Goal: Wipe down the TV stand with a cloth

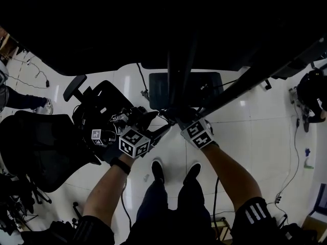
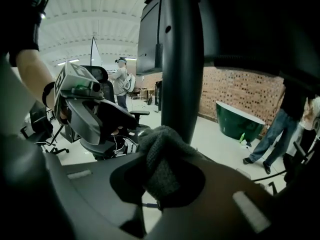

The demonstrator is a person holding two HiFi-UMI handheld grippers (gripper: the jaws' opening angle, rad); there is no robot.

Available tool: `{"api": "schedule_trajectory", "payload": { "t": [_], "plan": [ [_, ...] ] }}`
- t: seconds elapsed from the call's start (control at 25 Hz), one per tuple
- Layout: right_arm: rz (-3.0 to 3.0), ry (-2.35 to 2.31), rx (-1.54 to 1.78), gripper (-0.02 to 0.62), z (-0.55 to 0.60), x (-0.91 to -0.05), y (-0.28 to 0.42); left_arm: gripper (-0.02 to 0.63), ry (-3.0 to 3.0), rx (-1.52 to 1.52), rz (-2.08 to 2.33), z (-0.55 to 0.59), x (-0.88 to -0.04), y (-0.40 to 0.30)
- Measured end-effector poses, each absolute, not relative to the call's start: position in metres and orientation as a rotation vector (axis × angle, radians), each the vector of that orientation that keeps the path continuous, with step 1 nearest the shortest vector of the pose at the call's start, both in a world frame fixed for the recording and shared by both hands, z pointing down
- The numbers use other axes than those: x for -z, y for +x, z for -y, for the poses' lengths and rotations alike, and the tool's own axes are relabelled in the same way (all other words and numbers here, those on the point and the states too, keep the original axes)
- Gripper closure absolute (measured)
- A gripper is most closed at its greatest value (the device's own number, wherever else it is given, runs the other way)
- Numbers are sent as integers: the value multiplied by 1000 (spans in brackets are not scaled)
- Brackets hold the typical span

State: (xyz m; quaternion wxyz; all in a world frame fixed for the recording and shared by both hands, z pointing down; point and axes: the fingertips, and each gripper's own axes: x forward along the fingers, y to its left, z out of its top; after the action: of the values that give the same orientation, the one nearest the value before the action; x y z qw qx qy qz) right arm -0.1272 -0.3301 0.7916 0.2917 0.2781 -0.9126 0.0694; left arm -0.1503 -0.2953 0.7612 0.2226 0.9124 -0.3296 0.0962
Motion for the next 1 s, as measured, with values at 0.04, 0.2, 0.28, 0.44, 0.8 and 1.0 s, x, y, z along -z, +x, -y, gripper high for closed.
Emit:
{"api": "schedule_trajectory", "payload": {
  "t": [0.04, 0.2, 0.28, 0.44, 0.8, 1.0],
  "plan": [
    [2428, 734, -196, 572, 331, -803, -127, 265, 2510, -278, 903, 295, -772, -148],
    [2406, 715, -261, 572, 331, -847, -126, 261, 2481, -299, 890, 297, -805, -142],
    [2396, 700, -295, 572, 330, -868, -126, 259, 2459, -297, 895, 298, -820, -140],
    [2357, 692, -364, 571, 331, -912, -126, 256, 2404, -282, 926, 301, -852, -139],
    [2286, 666, -441, 572, 332, -989, -122, 252, 2340, -327, 906, 293, -910, -127],
    [2312, 689, -506, 571, 331, -993, -119, 250, 2335, -341, 908, 294, -921, -127]
  ]
}}
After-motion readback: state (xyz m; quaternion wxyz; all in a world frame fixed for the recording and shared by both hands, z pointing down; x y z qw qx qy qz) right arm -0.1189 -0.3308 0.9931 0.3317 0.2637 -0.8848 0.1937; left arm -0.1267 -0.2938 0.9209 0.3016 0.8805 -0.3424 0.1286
